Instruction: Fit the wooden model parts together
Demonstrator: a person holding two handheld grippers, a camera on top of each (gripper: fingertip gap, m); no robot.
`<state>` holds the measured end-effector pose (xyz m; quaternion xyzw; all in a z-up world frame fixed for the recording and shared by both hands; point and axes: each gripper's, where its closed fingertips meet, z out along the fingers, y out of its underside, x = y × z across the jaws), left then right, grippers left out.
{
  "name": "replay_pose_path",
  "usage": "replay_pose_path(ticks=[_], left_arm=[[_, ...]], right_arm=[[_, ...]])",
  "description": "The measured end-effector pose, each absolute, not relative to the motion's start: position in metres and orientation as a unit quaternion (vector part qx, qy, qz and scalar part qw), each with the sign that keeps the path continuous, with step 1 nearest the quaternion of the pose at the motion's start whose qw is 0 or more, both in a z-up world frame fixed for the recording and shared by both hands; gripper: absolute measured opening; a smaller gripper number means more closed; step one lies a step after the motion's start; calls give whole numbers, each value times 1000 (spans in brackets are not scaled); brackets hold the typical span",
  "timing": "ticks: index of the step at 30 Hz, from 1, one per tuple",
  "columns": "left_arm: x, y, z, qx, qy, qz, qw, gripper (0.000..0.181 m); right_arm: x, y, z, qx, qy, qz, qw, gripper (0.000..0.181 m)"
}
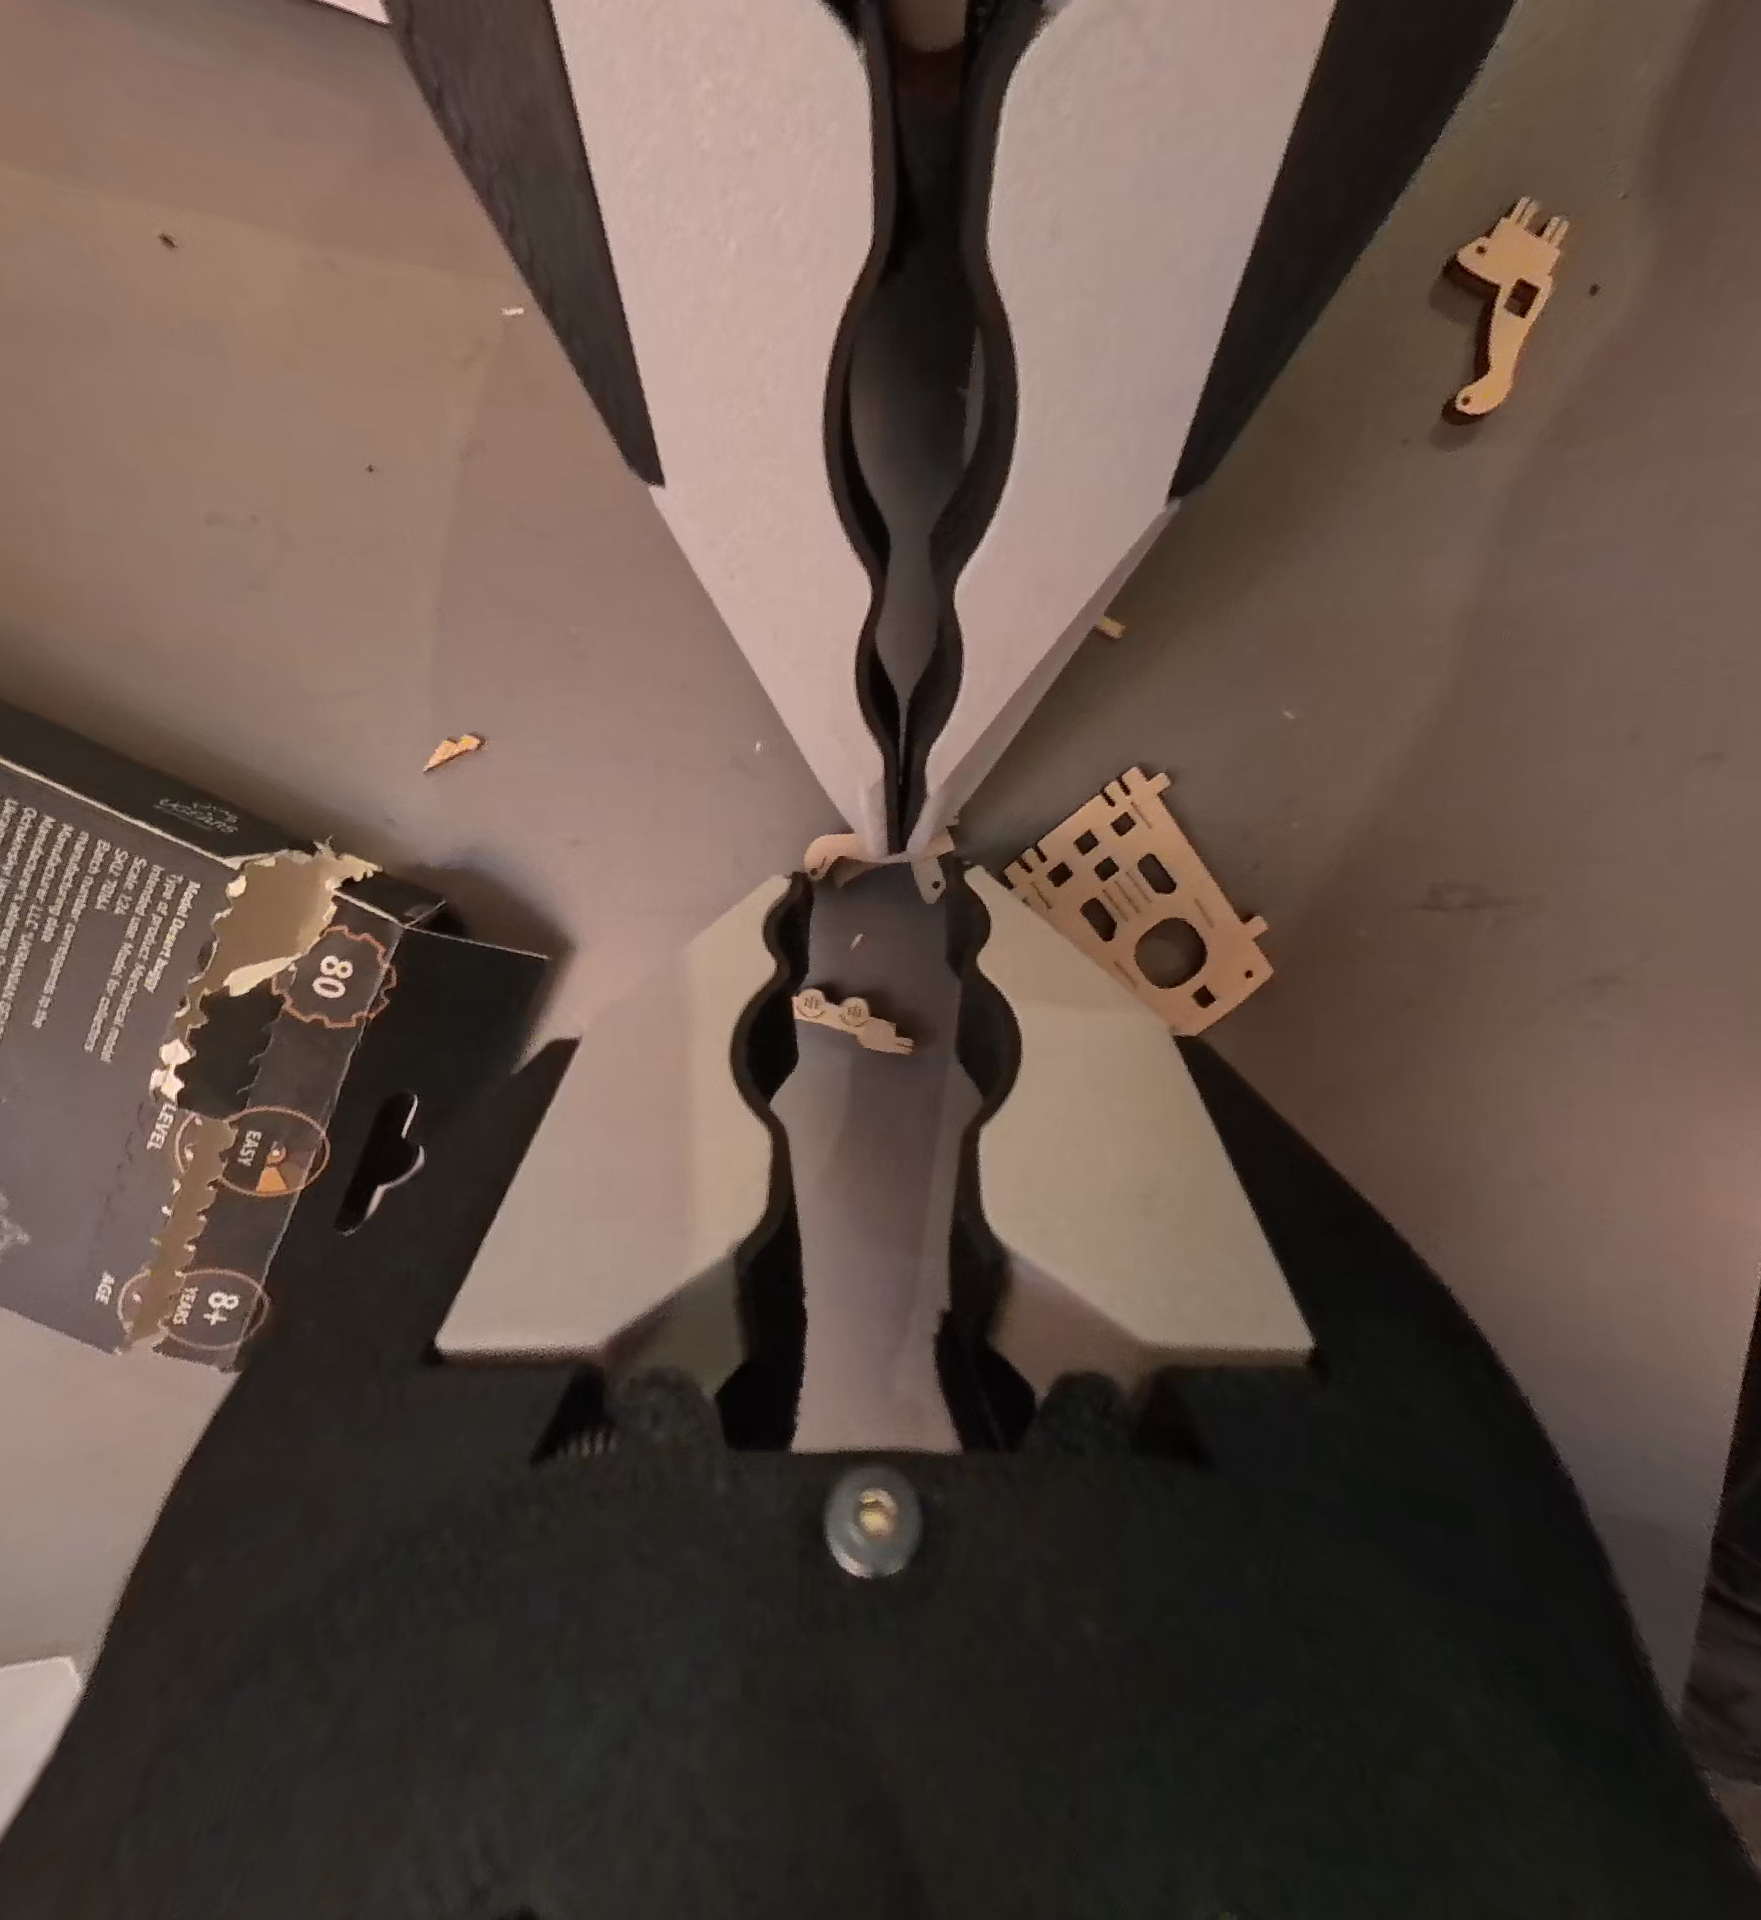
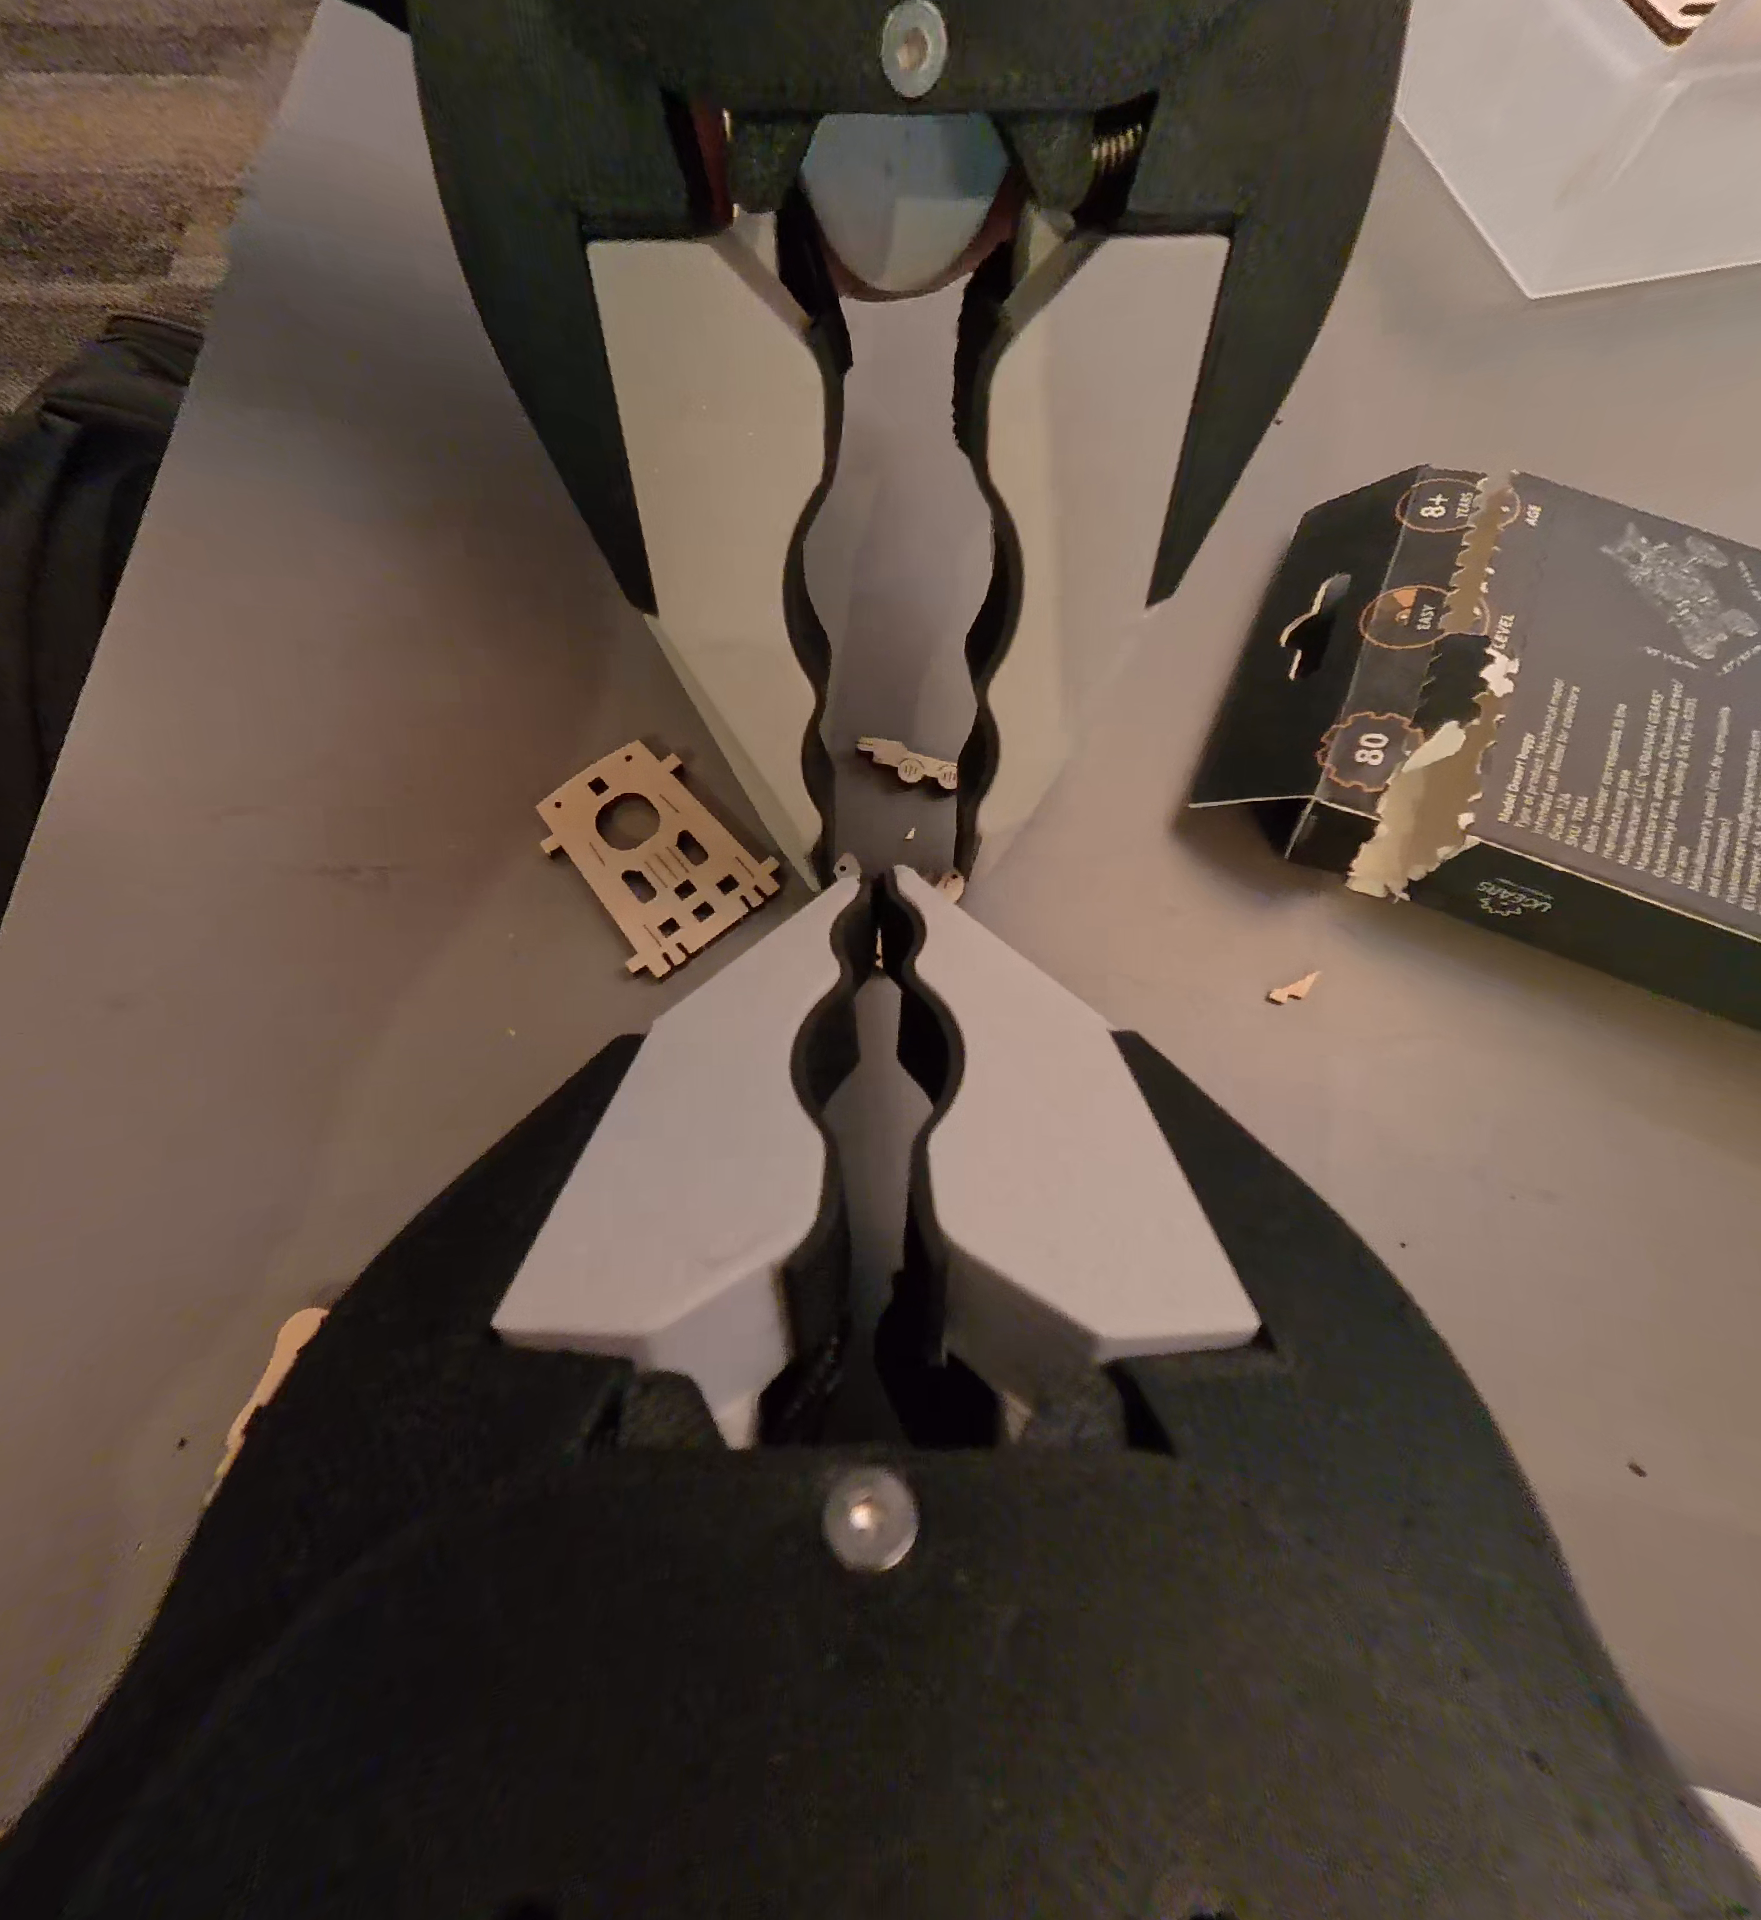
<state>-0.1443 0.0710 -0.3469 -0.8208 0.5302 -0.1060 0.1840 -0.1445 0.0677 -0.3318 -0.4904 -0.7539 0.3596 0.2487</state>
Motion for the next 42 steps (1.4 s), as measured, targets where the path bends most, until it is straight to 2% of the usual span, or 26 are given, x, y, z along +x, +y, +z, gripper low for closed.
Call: replay_pose_path(ticks=[1, 16, 19, 31, 42], left_arm=[[-144, 71, -347, -822, 528, -104, 186, 23], [-145, 68, -349, -828, 515, -98, 197, 23], [-144, 68, -348, -828, 512, -102, 203, 23], [-146, 66, -348, -838, 505, -82, 189, 23], [-148, 64, -347, -855, 482, -73, 177, 23]], right_arm=[[-144, 68, -332, -489, -755, 359, 249, 0], [-142, 64, -329, -473, -761, 353, 271, 0], [-141, 68, -316, -495, -728, 400, 255, 0], [-133, 74, -344, -525, -751, 343, 208, 0], [-133, 74, -345, -530, -747, 349, 196, 0]])
